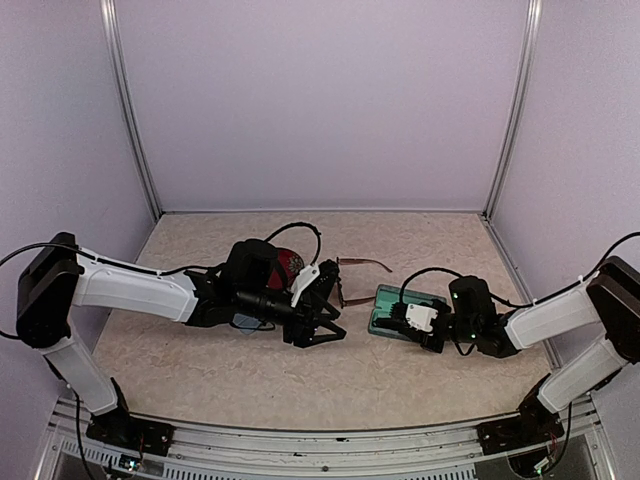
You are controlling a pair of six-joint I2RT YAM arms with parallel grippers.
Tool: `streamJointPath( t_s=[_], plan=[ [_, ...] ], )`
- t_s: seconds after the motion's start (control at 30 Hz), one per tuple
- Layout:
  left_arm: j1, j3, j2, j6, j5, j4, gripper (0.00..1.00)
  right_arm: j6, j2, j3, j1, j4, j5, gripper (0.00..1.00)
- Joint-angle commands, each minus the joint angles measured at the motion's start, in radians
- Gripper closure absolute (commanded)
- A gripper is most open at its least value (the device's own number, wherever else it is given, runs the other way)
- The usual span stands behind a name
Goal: Organize the sunglasses
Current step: Close the case with sunglasses at the center of the board.
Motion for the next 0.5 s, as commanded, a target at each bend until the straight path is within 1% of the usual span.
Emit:
streamJointPath(
  t_s=[0.0, 0.23, 0.47],
  plan=[
    [-0.007, 0.017, 0.016, 0.011, -0.008, 0.000, 0.40, 0.027, -0.011, 0.018, -0.011, -0.003, 0.001, 0.60],
    [-0.013, 0.016, 0.027, 0.003, -0.004, 0.011, 0.40, 0.025, 0.021, 0.028, -0.012, 0.008, 0.061, 0.63],
    [-0.022, 0.022, 0.036, 0.003, -0.009, 0.010, 0.40, 0.022, 0.052, 0.037, -0.012, 0.013, 0.082, 0.64]
  ],
)
